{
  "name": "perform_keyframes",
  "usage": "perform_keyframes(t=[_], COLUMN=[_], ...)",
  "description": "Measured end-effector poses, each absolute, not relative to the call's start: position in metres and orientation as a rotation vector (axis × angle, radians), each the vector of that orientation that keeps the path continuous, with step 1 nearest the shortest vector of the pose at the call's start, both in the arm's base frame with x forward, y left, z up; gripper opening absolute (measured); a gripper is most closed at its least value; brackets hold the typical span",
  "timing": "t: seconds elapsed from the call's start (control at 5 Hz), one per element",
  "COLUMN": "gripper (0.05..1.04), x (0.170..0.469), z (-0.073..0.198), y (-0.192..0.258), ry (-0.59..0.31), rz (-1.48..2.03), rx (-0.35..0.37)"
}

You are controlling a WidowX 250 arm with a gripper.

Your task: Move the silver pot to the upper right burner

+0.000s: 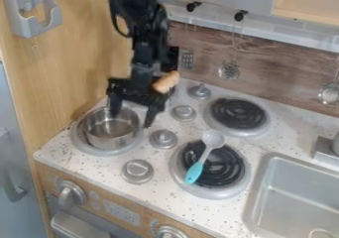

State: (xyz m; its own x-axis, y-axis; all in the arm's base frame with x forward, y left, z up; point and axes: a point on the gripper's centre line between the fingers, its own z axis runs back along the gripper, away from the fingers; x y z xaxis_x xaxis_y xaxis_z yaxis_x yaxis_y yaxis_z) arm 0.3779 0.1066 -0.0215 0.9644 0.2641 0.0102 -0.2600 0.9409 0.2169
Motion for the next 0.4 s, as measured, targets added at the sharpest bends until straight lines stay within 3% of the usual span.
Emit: perform_keyframes(t=[0.2,0.4], gripper=[0.947,0.728], x=[0.3765,0.3756], z=[-0.0371,-0.0425], y=[0.1134,0.1055], ry=[0.053,0.067], rz=[0.3,0.291], rx=[0.188,0.138])
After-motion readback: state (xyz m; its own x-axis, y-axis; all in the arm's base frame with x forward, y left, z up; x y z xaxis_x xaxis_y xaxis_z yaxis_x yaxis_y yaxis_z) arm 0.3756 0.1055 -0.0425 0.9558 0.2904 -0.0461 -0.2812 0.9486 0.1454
